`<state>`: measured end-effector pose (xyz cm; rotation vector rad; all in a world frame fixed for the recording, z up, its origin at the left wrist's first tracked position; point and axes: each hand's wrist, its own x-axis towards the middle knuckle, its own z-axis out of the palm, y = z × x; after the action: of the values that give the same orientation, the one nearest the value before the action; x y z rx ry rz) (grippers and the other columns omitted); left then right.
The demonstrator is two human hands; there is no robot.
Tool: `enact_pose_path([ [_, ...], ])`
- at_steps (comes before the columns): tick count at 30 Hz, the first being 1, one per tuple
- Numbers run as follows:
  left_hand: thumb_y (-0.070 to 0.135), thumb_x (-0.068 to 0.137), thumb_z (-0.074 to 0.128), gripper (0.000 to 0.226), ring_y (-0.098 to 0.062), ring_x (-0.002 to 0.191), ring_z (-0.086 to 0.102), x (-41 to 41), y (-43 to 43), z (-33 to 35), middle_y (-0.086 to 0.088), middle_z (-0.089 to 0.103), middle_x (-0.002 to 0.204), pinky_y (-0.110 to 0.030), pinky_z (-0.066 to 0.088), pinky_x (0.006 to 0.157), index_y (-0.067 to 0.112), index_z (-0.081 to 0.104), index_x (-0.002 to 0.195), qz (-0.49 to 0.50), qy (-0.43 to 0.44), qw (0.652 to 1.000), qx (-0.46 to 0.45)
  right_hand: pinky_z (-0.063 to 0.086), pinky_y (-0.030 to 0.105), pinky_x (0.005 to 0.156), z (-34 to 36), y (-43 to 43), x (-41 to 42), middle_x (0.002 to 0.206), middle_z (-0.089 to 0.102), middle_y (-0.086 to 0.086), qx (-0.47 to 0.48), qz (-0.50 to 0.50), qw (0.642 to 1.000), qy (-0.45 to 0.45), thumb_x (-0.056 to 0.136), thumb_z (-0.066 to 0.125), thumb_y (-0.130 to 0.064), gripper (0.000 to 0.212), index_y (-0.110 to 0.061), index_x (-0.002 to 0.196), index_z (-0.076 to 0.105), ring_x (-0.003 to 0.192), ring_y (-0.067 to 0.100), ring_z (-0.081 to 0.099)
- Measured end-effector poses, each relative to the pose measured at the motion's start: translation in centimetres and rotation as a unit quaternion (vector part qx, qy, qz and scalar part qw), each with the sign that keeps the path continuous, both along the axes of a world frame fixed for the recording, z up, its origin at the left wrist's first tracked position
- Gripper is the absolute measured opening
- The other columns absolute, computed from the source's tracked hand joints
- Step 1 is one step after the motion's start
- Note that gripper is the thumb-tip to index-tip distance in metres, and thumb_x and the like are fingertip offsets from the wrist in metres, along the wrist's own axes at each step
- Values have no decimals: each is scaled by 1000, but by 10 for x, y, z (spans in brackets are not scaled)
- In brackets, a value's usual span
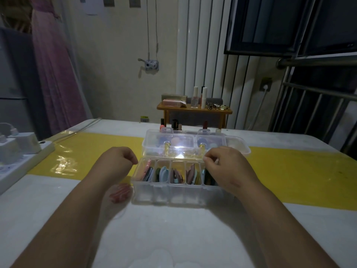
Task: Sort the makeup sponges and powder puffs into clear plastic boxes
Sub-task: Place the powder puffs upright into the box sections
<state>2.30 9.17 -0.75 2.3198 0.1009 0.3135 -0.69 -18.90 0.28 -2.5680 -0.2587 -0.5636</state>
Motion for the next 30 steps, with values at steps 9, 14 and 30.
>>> enact_pose_path([
  [9, -1, 77, 53, 23, -17, 54, 56, -14, 6, -2, -2, 68, 66, -20, 42, 51, 15, 70, 84, -108, 191, 962, 164, 50, 32, 76, 0, 1, -1, 93, 65, -7, 0, 15, 1000, 15, 97, 52, -27, 21, -23, 96, 72, 85, 10, 55],
  [14, -3, 72, 53, 25, -14, 50, 61, -10, 7, -6, 1, 68, 61, -18, 40, 44, 21, 59, 76, -101, 172, 959, 203, 50, 31, 74, -1, 1, -1, 92, 65, -7, 0, 14, 1000, 13, 97, 52, -28, 21, -24, 96, 72, 83, 9, 55],
  [30, 11, 87, 59, 11, -32, 86, 60, 1, 1, -5, -9, 63, 94, -36, 46, 70, 19, 67, 88, 69, -118, 979, 153, 48, 29, 72, 0, -1, -1, 93, 64, -7, 14, 20, 1000, 14, 96, 52, -27, 20, -24, 95, 71, 83, 9, 55],
])
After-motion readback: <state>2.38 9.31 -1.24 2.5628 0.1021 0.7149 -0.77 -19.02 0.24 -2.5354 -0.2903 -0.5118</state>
